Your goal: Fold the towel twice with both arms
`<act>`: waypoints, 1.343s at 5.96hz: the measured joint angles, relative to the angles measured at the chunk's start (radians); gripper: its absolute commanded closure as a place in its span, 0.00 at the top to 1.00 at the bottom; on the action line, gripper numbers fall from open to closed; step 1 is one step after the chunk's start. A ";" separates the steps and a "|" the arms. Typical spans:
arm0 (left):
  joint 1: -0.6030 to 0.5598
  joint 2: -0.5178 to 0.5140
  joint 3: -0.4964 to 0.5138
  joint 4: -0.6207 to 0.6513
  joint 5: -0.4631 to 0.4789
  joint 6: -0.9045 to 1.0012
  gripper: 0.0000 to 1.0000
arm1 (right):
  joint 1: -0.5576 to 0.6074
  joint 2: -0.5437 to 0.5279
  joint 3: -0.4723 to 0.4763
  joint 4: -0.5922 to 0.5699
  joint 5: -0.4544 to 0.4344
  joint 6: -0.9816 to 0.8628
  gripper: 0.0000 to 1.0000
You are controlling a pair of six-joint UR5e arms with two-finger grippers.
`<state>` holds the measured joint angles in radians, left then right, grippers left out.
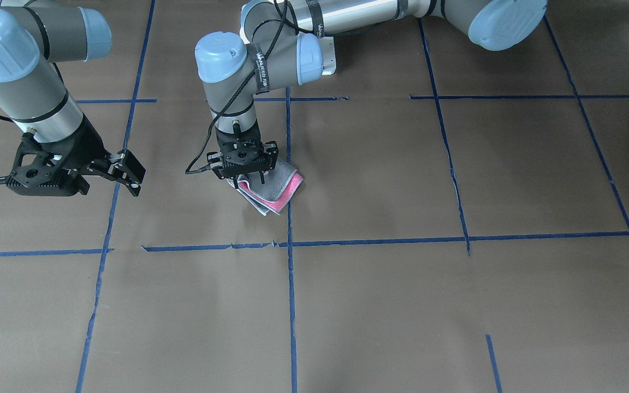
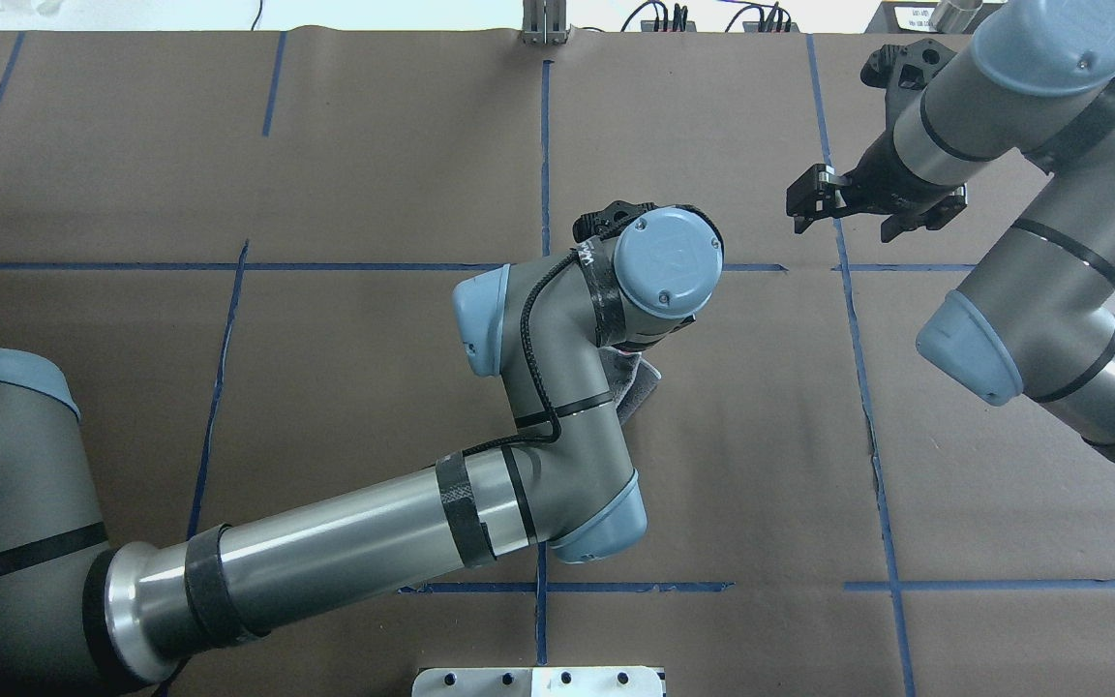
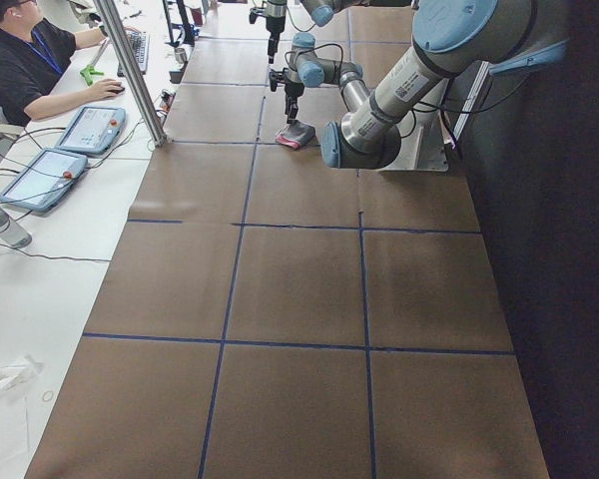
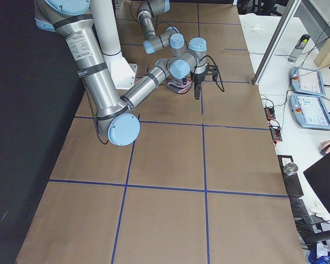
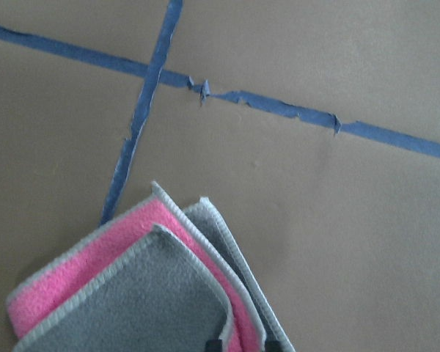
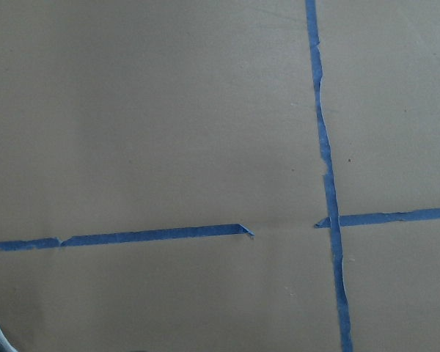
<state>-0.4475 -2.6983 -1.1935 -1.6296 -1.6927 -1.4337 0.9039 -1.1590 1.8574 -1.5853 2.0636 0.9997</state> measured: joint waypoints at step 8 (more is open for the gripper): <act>-0.508 0.738 -0.719 0.246 -0.441 1.078 1.00 | 0.426 -0.378 0.005 -0.016 0.180 -0.854 1.00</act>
<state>-0.9559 -1.9605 -1.9125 -1.3836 -2.1339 -0.3558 1.3297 -1.5368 1.8624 -1.6008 2.2437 0.1461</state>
